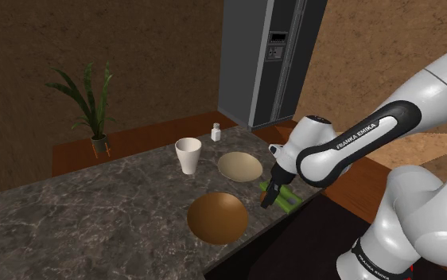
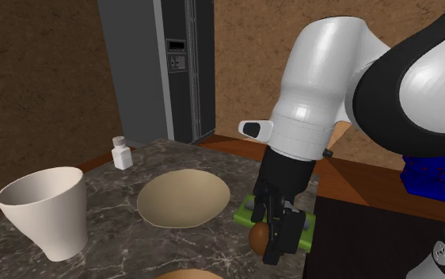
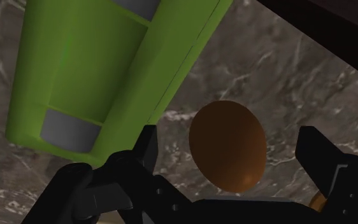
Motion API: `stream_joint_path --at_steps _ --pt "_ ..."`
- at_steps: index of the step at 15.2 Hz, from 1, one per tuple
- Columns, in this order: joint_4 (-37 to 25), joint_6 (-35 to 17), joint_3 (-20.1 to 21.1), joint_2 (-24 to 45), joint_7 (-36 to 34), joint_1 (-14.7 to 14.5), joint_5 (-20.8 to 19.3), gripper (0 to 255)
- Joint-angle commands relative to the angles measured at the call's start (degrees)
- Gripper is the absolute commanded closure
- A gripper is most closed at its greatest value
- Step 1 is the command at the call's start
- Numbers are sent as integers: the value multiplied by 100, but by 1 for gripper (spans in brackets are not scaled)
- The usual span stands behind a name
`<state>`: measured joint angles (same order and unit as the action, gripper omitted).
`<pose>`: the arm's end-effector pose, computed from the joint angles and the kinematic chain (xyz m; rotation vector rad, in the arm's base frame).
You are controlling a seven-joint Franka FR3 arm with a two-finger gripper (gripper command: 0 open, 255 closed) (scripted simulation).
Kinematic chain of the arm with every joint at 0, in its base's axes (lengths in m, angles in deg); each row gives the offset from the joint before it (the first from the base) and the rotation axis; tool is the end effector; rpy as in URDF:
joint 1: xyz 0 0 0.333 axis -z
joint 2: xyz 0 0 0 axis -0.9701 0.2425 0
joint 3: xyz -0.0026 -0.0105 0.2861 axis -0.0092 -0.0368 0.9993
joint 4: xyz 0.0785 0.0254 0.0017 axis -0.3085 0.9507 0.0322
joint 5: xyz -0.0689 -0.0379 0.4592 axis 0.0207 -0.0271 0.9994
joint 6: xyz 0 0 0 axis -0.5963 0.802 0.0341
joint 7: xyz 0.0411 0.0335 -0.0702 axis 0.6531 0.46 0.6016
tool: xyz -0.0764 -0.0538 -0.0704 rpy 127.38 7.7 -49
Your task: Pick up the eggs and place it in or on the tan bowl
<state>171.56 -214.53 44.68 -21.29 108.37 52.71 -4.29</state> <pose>0.3626 0.0738 0.1717 -2.8994 -0.5860 -0.3046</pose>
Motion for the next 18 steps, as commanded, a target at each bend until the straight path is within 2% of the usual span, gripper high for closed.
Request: stream_joint_path --at_steps 1,5,6,15,18 --pt "2 -19 -6 14 5 -12 10 0" --pt "2 -19 -6 14 6 -12 10 0" --pt "2 -19 -6 14 6 -11 9 255" --pt "2 -19 -6 14 5 -12 10 255" --pt "-34 380 183 -339 -185 232 -198 255"
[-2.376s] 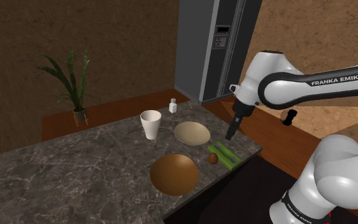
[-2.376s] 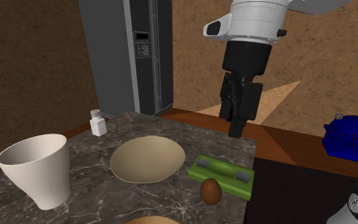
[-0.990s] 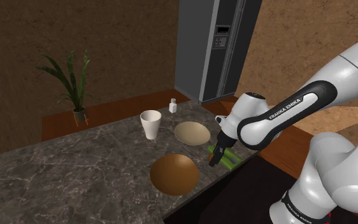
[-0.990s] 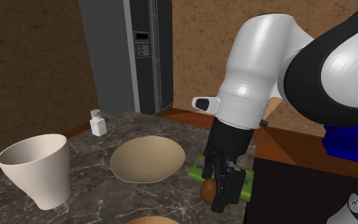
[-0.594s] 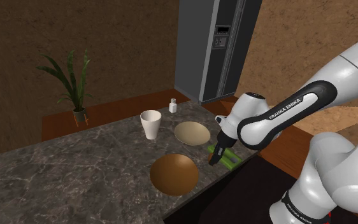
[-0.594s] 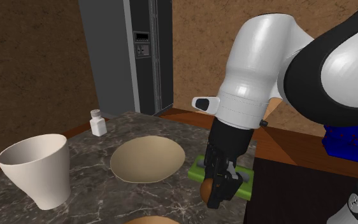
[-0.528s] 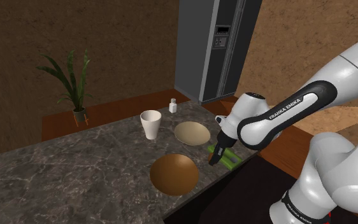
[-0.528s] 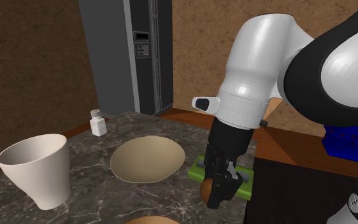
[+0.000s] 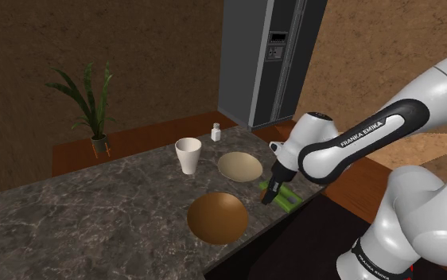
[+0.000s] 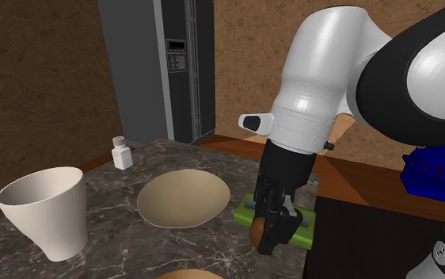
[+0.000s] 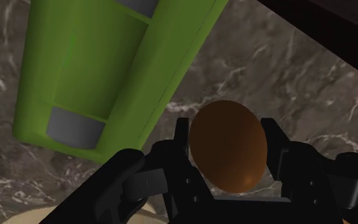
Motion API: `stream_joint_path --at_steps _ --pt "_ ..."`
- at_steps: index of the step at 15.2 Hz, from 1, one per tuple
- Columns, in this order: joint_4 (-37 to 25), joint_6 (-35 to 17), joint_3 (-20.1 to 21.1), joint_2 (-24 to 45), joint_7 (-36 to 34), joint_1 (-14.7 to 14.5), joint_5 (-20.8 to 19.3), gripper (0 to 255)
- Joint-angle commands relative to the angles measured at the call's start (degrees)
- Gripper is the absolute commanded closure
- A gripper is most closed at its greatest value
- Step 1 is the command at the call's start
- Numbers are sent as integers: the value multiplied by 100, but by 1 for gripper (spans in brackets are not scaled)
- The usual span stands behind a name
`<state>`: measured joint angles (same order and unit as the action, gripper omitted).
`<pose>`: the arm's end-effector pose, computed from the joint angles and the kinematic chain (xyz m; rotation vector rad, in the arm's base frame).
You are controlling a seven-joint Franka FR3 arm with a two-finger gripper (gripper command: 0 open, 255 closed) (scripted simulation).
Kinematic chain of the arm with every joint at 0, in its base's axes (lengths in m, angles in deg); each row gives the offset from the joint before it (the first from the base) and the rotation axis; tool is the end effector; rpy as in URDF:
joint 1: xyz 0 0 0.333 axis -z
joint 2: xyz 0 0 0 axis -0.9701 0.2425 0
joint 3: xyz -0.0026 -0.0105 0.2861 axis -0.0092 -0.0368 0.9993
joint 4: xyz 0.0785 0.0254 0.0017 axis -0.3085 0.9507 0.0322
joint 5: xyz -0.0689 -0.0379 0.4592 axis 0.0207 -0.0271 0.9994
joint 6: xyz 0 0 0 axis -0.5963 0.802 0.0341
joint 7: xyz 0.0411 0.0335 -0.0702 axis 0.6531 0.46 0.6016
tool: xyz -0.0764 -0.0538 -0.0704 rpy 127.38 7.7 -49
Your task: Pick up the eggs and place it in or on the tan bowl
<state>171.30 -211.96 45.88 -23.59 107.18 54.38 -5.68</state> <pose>0.3671 0.0736 0.1844 -2.8990 -0.5854 -0.3062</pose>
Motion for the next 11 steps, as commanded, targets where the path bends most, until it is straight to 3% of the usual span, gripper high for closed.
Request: stream_joint_path --at_steps 1,11 --pt "-25 255 111 -223 -118 130 -113 255" --pt "-315 1499 407 -1169 -484 497 -441 255"
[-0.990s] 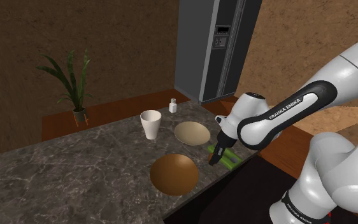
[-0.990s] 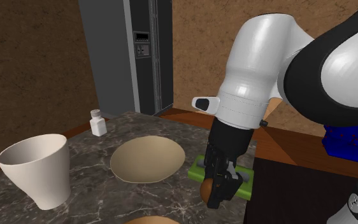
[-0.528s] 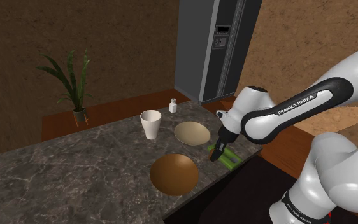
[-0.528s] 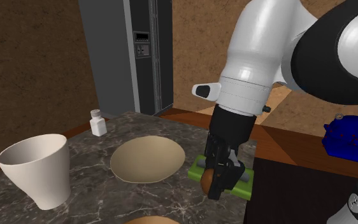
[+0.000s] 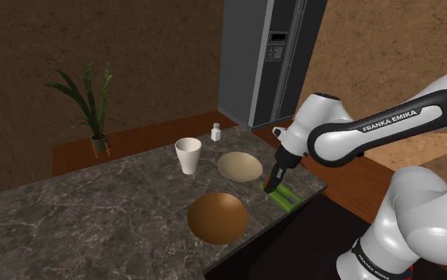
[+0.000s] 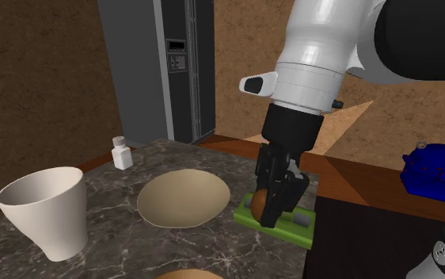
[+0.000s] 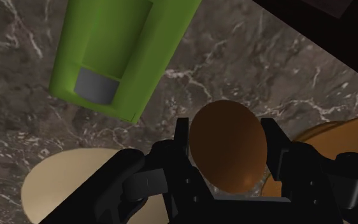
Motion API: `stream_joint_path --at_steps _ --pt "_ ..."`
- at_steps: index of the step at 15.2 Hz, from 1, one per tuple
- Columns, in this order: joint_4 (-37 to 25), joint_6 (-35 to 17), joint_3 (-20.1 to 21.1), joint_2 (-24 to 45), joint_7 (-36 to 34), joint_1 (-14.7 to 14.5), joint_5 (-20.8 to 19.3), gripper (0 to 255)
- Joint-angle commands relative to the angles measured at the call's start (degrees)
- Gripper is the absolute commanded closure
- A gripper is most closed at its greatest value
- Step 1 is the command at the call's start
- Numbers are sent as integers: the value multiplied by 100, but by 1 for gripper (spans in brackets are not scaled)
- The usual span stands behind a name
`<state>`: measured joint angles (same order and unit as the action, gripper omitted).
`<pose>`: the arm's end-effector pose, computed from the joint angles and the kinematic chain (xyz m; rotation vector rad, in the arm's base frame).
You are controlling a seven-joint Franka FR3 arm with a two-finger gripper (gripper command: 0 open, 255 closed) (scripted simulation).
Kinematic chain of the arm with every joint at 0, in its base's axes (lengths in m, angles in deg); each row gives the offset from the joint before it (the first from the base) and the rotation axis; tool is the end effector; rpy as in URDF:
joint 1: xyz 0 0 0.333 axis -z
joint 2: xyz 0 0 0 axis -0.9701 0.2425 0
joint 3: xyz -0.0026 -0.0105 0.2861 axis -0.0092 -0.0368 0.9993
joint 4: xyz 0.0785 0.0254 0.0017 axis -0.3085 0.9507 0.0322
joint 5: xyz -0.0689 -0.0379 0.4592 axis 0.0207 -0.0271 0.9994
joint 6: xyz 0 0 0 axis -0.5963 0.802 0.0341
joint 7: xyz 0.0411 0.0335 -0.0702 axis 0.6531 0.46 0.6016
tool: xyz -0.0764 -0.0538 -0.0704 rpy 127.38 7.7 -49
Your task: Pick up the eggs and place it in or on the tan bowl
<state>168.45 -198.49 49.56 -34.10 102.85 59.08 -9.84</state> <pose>0.3864 0.0745 0.2547 -2.8991 -0.5857 -0.3066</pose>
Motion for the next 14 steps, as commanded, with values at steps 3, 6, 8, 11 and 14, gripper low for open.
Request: stream_joint_path --at_steps 3,6,8,11,14 --pt "-155 493 88 -336 -127 82 -79 255" --pt "-293 820 127 -526 -193 123 -121 255" --pt "-393 1030 149 -637 -234 145 -145 255" --pt "-637 1049 78 -403 -161 153 -159 255" --pt "-1213 831 -171 420 118 106 -125 255"
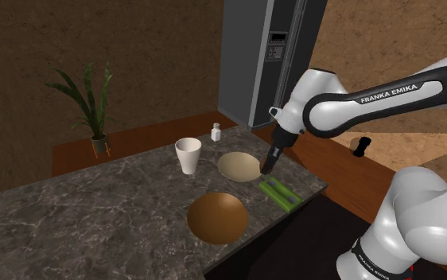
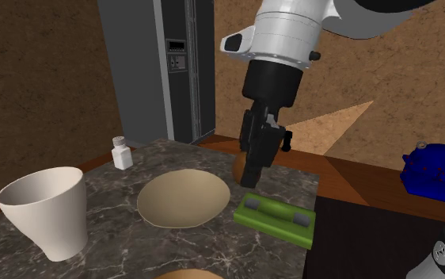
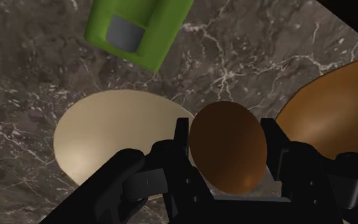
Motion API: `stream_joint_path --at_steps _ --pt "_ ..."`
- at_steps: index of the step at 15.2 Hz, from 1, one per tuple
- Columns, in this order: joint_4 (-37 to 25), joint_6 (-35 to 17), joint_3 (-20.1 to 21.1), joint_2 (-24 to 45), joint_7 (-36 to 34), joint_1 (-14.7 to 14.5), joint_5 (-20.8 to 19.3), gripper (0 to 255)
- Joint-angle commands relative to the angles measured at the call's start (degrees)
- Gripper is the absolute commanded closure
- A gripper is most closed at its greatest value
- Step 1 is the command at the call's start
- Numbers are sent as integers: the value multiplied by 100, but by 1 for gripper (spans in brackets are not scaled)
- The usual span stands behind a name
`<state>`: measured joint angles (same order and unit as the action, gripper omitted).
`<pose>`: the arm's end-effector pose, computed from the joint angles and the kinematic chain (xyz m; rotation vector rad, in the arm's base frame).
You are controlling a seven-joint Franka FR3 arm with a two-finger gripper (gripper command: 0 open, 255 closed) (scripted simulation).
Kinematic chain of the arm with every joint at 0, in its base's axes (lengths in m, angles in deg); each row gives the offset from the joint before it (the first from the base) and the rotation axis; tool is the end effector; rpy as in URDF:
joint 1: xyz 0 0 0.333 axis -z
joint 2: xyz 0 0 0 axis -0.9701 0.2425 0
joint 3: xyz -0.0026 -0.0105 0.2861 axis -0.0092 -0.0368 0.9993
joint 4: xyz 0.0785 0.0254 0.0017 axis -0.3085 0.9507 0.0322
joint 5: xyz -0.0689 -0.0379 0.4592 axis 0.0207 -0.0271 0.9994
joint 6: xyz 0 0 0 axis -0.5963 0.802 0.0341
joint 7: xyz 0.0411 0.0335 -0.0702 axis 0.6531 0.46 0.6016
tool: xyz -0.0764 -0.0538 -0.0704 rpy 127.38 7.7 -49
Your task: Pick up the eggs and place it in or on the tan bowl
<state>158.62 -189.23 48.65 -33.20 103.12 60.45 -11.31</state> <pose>0.4288 0.0628 0.3185 -2.8980 -0.5856 -0.3045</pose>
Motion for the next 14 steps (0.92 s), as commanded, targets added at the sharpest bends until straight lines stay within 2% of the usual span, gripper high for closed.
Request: stream_joint_path --at_steps 1,9,14 --pt "-431 -141 -161 588 183 -54 48 255" --pt "-2310 -116 -769 2584 1019 -272 562 255" --pt "-2146 -495 -794 2831 1229 -312 776 255"
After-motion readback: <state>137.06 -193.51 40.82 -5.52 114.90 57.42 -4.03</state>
